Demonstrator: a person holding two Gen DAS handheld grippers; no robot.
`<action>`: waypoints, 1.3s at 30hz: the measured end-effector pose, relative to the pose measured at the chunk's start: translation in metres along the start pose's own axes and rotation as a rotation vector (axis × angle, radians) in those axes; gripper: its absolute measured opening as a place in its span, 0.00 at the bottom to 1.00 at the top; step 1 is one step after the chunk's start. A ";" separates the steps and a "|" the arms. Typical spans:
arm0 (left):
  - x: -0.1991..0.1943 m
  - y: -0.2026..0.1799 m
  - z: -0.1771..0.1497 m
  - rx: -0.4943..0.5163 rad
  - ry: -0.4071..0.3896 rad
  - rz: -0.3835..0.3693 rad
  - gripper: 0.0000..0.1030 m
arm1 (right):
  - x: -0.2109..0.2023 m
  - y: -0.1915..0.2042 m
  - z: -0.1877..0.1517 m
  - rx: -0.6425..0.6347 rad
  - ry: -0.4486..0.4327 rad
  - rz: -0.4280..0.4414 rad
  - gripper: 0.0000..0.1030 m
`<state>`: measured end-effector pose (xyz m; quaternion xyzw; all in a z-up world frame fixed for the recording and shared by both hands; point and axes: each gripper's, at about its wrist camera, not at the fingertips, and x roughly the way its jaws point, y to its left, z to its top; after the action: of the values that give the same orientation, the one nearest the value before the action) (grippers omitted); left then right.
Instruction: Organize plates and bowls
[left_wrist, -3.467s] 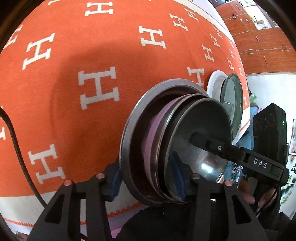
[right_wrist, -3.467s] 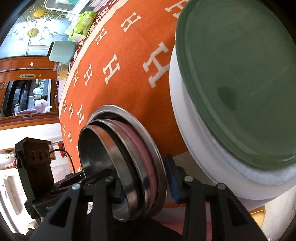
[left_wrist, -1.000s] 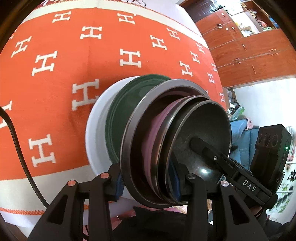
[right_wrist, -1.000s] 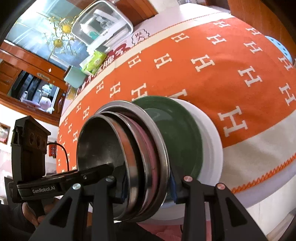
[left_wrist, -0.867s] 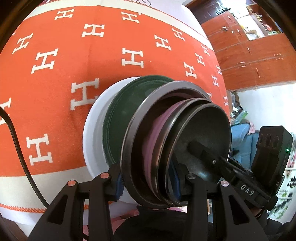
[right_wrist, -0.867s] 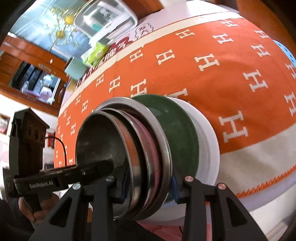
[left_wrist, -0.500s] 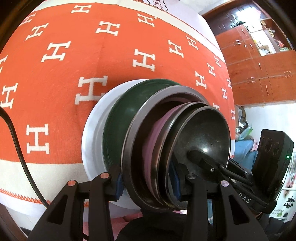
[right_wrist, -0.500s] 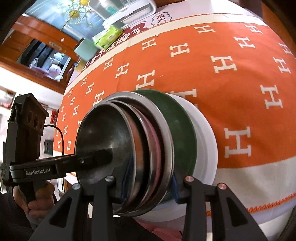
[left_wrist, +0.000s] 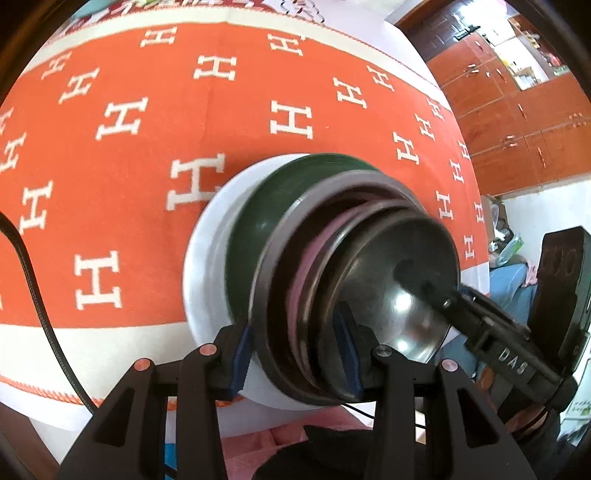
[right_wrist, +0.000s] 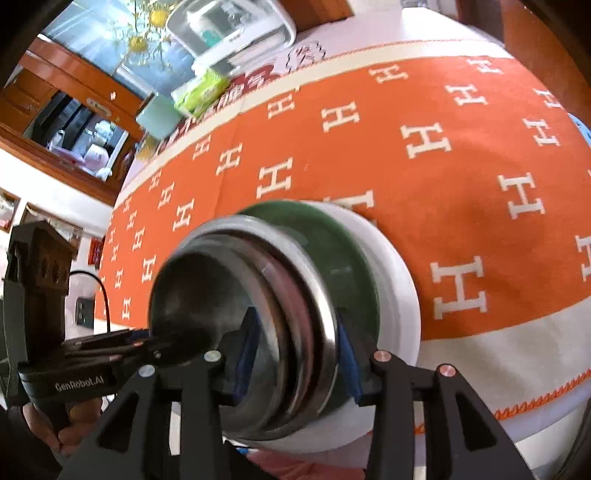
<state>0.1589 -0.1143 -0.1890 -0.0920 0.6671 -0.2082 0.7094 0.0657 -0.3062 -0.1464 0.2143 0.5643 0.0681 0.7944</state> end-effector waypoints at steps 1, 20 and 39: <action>-0.004 0.000 -0.001 0.014 -0.009 0.004 0.38 | -0.002 0.002 0.000 0.001 -0.017 -0.011 0.44; -0.097 0.001 -0.044 0.085 -0.285 0.047 0.62 | -0.077 0.028 -0.056 0.025 -0.255 -0.121 0.55; -0.168 -0.068 -0.125 0.179 -0.452 0.226 0.99 | -0.165 0.060 -0.106 -0.172 -0.142 -0.186 0.94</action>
<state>0.0200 -0.0869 -0.0199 0.0020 0.4769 -0.1598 0.8643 -0.0828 -0.2823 -0.0075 0.0966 0.5162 0.0272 0.8506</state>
